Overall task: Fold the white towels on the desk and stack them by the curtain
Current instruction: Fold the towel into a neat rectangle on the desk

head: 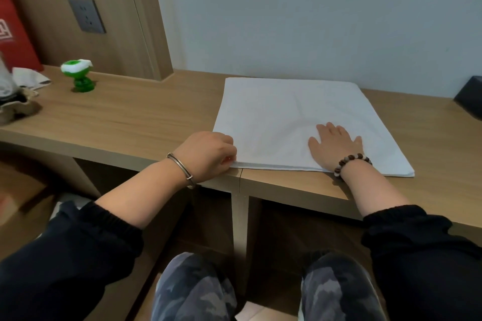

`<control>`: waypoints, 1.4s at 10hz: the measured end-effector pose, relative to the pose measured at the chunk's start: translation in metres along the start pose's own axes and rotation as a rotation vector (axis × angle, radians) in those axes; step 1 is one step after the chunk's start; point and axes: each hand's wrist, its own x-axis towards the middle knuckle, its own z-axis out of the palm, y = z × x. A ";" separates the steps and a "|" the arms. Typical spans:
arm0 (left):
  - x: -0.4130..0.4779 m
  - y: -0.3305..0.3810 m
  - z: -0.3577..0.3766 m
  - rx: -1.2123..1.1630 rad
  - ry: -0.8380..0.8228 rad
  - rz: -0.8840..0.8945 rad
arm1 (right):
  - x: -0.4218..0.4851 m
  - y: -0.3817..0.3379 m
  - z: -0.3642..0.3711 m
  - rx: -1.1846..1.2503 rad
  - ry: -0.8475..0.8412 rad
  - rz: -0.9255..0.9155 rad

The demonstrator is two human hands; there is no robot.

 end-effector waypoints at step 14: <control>-0.016 -0.008 -0.008 -0.060 -0.212 -0.217 | -0.059 0.005 -0.016 -0.084 -0.195 -0.386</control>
